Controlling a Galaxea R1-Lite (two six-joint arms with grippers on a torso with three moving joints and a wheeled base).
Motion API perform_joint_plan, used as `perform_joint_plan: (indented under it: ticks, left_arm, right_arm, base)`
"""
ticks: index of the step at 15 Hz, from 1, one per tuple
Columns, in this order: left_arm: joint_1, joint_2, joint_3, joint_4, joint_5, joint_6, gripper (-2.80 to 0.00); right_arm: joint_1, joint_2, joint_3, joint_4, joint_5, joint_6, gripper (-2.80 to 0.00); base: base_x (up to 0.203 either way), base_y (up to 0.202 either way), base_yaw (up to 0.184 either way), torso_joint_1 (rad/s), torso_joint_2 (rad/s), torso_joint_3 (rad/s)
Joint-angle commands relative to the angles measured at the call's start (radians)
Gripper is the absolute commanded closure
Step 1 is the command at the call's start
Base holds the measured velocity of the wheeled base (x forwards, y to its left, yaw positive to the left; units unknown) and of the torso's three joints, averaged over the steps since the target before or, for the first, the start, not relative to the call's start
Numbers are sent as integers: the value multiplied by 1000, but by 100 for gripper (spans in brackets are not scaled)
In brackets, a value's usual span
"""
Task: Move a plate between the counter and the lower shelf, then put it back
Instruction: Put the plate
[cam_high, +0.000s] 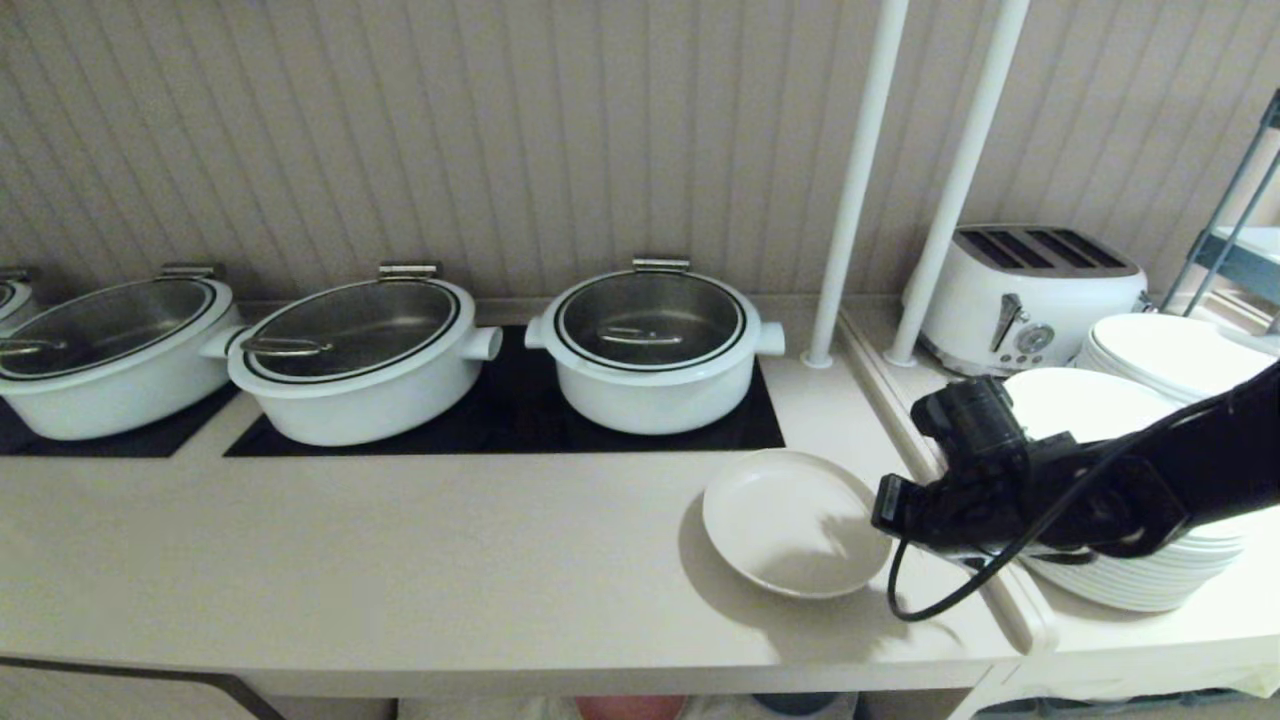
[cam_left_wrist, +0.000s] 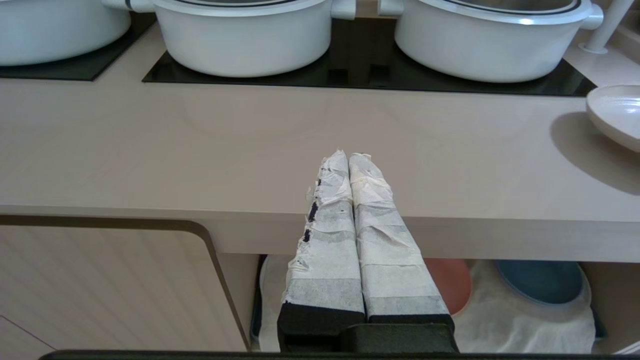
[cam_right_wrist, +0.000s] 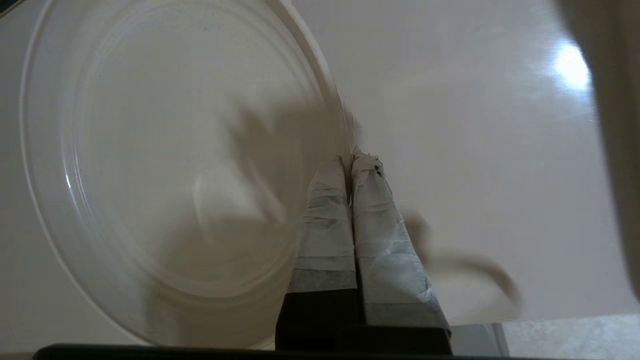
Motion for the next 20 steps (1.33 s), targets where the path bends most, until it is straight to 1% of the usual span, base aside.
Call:
perform_joint_plan:
  ticks: [1, 12, 16, 20]
  left_arm:
    - [0, 0, 0, 0, 0, -1, 0]
    - [0, 0, 0, 0, 0, -1, 0]
    - [0, 0, 0, 0, 0, -1, 0]
    - [0, 0, 0, 0, 0, -1, 0]
  right_arm:
    - [-1, 12, -1, -28, 24, 5, 0]
    - [-12, 76, 1, -61, 23, 1, 0]
    - [-12, 100, 5, -110, 22, 2, 0]
    - [-15, 109, 4, -112, 23, 2, 0]
  base:
    - [0, 0, 0, 0, 0, 0]
    - [0, 0, 0, 0, 0, 0]
    - [0, 0, 0, 0, 0, 0]
    - [0, 0, 0, 0, 0, 0]
